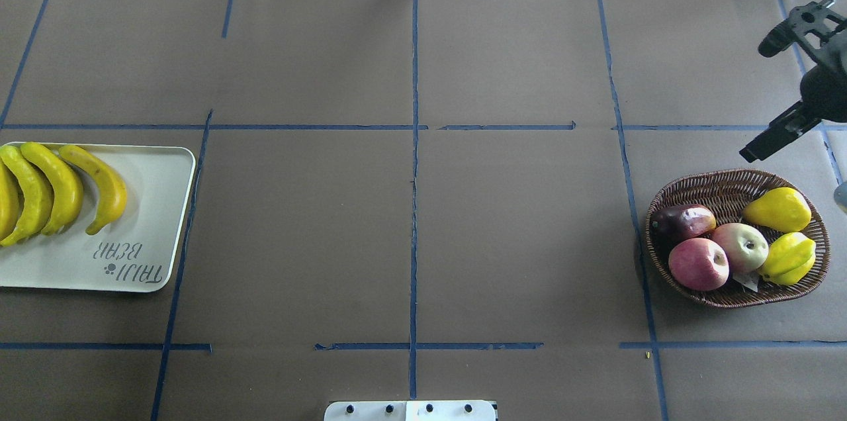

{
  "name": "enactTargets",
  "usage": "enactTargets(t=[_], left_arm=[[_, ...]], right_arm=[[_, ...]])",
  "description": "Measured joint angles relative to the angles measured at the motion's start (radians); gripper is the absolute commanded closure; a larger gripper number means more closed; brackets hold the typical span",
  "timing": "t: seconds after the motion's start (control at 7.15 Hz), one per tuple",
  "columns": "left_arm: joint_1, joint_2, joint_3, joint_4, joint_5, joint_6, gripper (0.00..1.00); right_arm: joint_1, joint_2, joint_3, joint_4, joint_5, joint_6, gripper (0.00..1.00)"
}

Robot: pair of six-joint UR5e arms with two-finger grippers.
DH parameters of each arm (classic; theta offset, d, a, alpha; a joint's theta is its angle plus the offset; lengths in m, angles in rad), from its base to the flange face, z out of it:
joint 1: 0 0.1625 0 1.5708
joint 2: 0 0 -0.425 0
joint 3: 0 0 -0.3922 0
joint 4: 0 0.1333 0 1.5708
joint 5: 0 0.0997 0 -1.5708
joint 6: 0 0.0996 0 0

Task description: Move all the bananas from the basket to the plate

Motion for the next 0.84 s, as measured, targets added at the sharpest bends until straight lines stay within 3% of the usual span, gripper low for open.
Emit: enactTargets(t=[0.42, 0.84], left_arm=[[-0.112, -0.01, -0.031, 0.318, -0.002, 0.421, 0.0], [-0.159, -0.004, -0.072, 0.413, -0.003, 0.462, 0.0]], right_arm=[[0.172, -0.094, -0.092, 0.001, 0.063, -0.181, 0.01], [0.308, -0.162, -0.193, 0.008, 0.087, -0.187, 0.01]])
